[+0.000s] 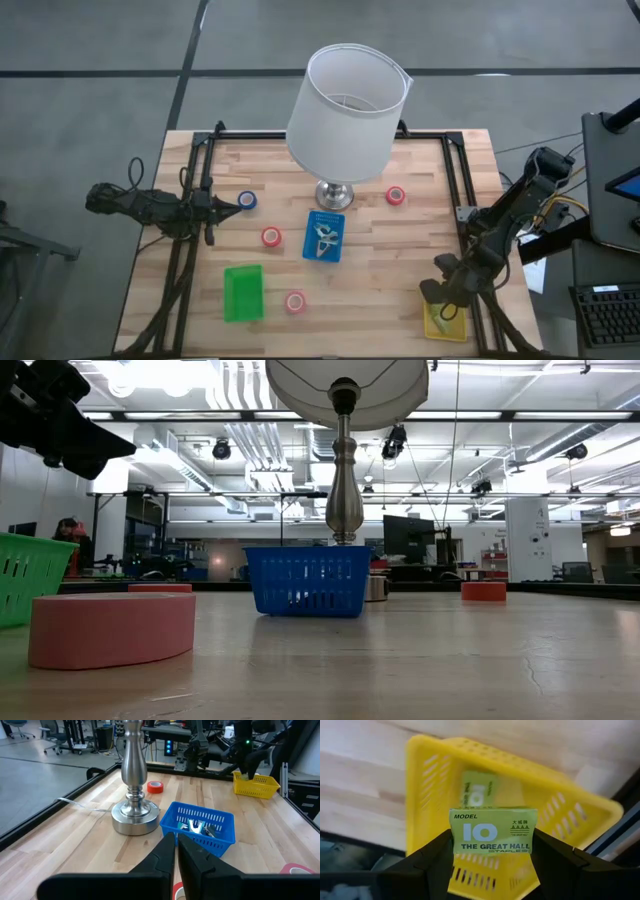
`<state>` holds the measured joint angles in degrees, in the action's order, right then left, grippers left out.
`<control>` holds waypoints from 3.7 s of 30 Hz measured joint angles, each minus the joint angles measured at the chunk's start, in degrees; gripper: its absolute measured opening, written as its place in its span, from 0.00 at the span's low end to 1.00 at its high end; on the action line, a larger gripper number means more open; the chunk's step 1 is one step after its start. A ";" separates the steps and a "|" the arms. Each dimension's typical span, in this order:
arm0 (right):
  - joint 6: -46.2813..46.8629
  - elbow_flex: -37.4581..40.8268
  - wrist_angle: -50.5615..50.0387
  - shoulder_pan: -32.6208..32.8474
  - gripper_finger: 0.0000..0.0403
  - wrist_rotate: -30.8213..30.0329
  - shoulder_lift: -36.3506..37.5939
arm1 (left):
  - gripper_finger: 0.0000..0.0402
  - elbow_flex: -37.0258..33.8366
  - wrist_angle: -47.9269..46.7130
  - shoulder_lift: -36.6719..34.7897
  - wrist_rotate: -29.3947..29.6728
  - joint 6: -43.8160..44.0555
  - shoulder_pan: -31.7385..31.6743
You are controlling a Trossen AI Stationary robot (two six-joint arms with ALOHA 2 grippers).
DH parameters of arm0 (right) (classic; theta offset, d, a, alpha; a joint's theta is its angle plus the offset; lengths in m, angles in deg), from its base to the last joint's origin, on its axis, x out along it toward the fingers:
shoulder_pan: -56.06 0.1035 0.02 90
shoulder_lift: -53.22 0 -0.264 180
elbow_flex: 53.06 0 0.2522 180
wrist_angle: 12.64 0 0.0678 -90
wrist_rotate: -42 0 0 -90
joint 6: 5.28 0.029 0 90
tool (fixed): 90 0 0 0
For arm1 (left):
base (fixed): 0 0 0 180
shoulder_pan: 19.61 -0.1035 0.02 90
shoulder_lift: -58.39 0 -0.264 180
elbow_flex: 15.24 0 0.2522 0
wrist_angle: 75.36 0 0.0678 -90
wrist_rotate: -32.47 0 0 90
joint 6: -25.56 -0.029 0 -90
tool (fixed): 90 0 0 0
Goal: Pick and place Stapler, Stapler remover, tape
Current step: Put the green staple box into the yellow bin, then put the top orange tape into the green bin
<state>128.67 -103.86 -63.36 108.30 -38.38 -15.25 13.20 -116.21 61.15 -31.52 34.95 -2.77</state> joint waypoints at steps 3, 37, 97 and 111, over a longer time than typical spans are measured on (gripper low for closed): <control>0.12 1.05 0.05 -0.02 0.57 0.90 0.00 | 0.06 0.00 0.02 0.00 -0.01 -0.01 0.01; -9.73 -8.44 3.27 -5.24 0.73 -11.39 0.98 | 0.06 0.00 0.02 0.00 0.01 0.02 -0.01; -62.68 -5.44 -2.57 -78.82 0.33 -10.66 -17.27 | 0.06 -0.01 0.00 0.02 0.01 -0.01 -0.01; -66.02 -5.44 -3.26 -74.62 0.08 -6.31 -16.12 | 0.06 0.00 0.16 0.01 0.00 0.64 0.00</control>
<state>62.65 -109.30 -66.61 33.68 -44.69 -31.37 13.20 -116.06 61.16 -31.52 35.59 -2.76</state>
